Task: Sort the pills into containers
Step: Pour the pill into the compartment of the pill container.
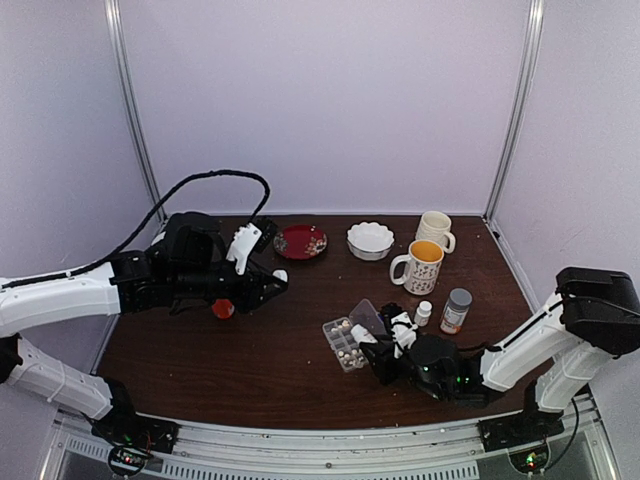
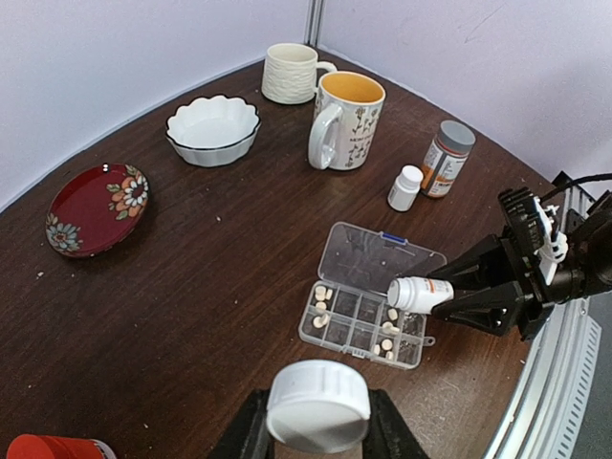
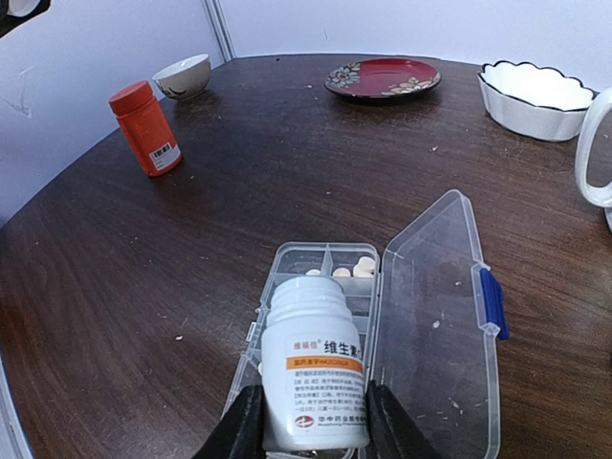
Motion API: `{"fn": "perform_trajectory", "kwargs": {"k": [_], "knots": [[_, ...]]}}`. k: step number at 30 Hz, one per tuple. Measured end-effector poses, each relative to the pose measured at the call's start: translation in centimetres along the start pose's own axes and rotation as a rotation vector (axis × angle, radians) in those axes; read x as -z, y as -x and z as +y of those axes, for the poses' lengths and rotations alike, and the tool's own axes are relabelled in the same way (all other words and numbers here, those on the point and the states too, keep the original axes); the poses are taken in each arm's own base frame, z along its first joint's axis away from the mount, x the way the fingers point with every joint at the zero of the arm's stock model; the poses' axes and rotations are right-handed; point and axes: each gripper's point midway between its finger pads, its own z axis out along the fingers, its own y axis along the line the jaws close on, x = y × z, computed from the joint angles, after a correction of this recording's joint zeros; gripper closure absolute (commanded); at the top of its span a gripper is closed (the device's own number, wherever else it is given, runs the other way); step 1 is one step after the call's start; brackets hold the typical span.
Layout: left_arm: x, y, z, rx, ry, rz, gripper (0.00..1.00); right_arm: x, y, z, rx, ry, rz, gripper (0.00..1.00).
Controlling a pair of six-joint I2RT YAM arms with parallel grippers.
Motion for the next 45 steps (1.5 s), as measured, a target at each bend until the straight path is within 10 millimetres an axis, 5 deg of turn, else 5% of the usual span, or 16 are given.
{"fn": "perform_trajectory", "kwargs": {"k": [12,45], "knots": [[-0.9,-1.5,0.2,0.001,-0.002,0.016,0.87,-0.3,-1.5,-0.6,0.002,-0.045,0.079,1.00],[-1.2,-1.2,0.1,0.000,-0.004,0.002,0.92,-1.7,-2.0,-1.0,-0.002,-0.077,0.136,1.00]]}}
